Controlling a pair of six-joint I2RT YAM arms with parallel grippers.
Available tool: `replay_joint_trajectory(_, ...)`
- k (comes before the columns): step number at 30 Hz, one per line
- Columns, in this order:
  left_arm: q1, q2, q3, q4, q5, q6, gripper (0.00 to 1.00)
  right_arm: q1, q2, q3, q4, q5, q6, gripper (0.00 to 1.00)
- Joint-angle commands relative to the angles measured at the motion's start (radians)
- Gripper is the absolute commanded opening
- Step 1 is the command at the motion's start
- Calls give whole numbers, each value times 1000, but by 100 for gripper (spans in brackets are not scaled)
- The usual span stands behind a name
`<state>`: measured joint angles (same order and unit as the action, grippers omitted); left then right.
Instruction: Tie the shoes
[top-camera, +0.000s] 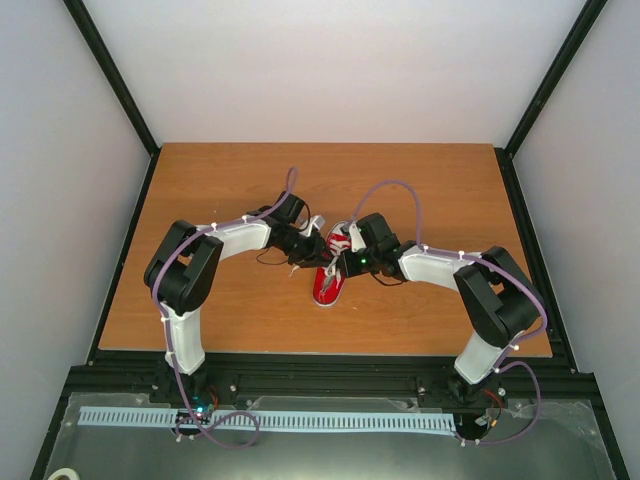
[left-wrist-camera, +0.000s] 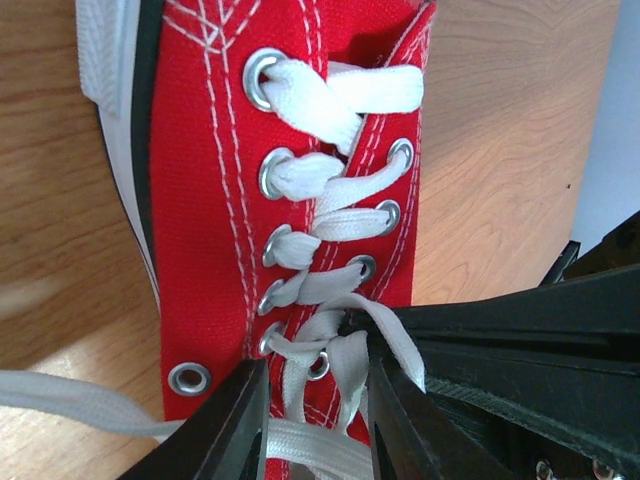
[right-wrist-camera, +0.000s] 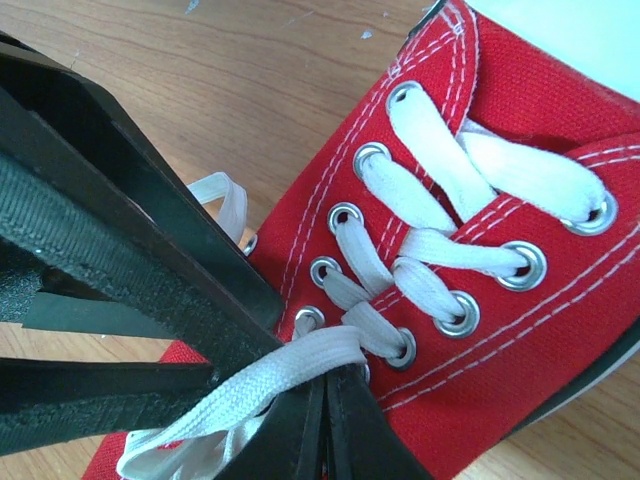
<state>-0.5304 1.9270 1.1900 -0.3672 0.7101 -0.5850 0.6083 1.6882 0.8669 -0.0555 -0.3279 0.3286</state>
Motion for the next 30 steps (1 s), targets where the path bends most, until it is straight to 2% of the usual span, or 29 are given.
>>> replay_joint_trajectory(1, -10, -7, 15, -12, 32, -10, 32, 7, -4, 4, 67, -32, 26, 3)
replay_joint_trajectory(6, -9, -15, 14, -7, 49, -18, 38, 7, -3, -4, 103, -57, 57, 3)
replay_joint_trajectory(11, -10, -24, 11, 9, 62, -39, 38, 7, -4, -19, 144, -76, 93, 3)
replay_joint_trajectory(16, -9, -31, 13, 18, 66, -52, 30, 7, 2, -32, 193, -108, 134, 3)
replay_joint_trajectory(28, -9, -37, 10, 39, 53, -72, 2, 7, 11, -29, 181, -101, 128, 3)
replay_joint_trajectory(30, -8, -43, 10, 38, 39, -70, 1, 7, 2, -29, 165, -79, 121, 3)
